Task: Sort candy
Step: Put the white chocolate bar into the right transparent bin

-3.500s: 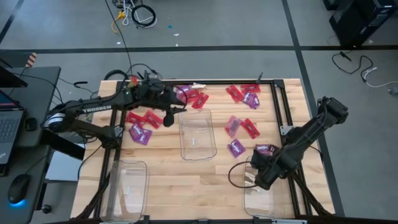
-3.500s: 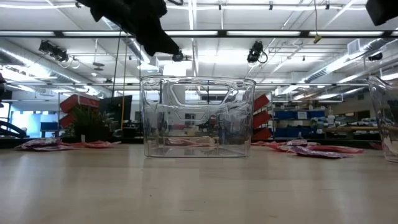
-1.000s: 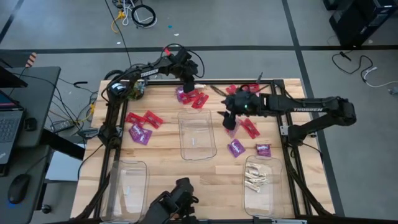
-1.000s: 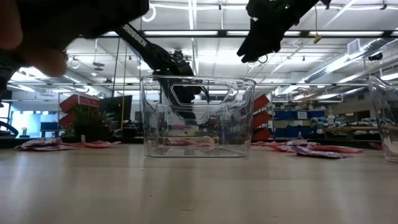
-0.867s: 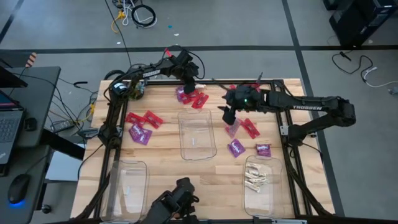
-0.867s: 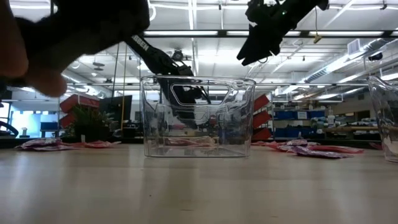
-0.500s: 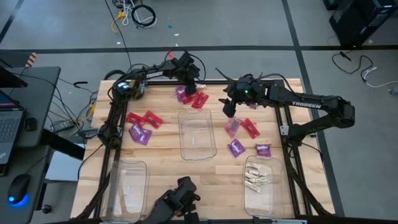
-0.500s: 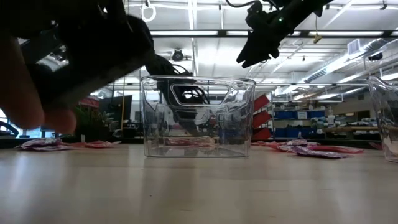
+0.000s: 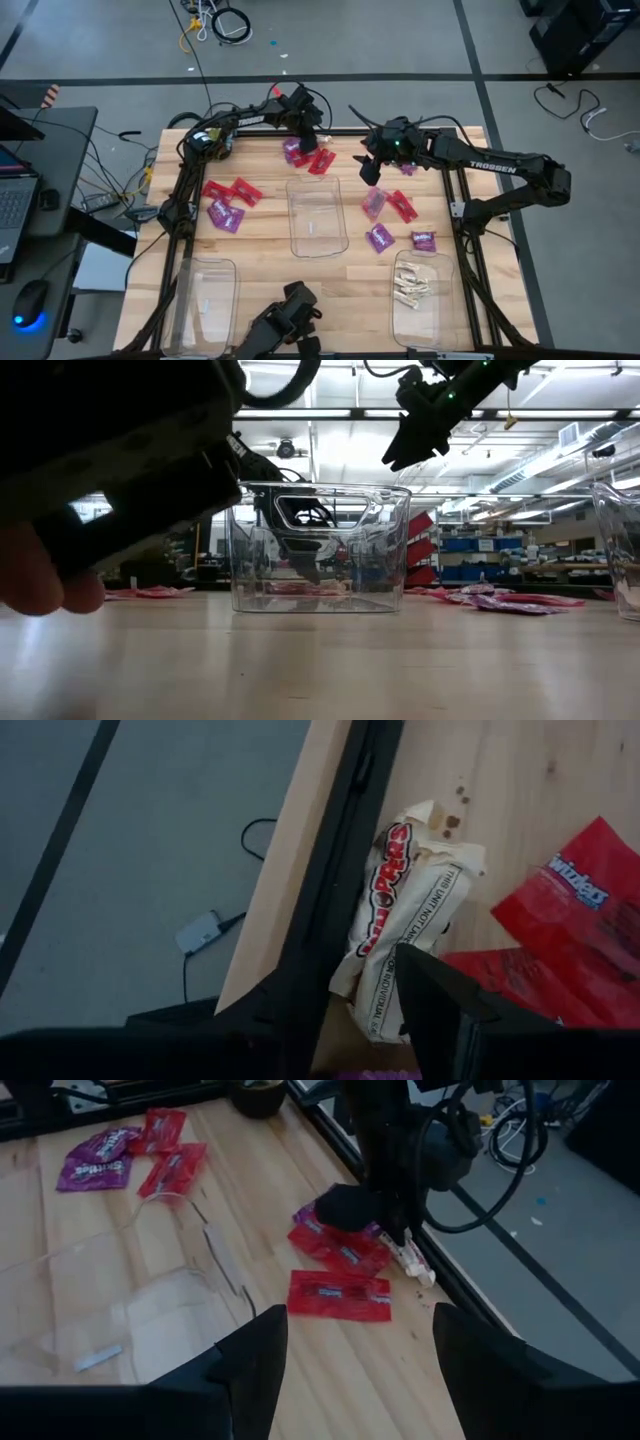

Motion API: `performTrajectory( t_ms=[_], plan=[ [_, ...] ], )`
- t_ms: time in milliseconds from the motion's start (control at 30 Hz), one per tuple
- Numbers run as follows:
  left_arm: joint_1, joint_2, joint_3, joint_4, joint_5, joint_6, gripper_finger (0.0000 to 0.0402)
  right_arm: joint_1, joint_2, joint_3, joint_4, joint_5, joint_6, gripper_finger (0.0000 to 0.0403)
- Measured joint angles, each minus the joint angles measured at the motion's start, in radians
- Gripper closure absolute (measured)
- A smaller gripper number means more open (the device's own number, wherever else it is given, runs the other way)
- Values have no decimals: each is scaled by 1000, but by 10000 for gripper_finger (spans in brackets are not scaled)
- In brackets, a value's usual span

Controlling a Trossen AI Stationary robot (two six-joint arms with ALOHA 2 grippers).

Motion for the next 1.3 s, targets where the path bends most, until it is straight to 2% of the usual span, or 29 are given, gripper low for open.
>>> performTrajectory(
  t_ms=[333, 600, 700, 833, 1100, 1300],
  plan=[
    [1, -21, -2, -7, -13, -12, 390, 0, 0, 0, -8, 0, -8, 167],
    [1, -74, -3, -38, 22, -10, 399, 0, 0, 0, -31, -1, -8, 167],
    [-3, -75, -3, -85, 74, -3, 390, 2, 0, 0, -37, -1, -8, 167],
    [-21, -76, -6, -111, 70, 76, 357, 2, 0, 0, -38, -1, -8, 167],
    [-33, -59, -6, -111, -71, 127, 269, 2, 0, 0, -43, -1, -8, 167],
    [-27, -39, -6, -116, -116, 127, 256, 2, 0, 0, -43, -1, -8, 167]
  ],
)
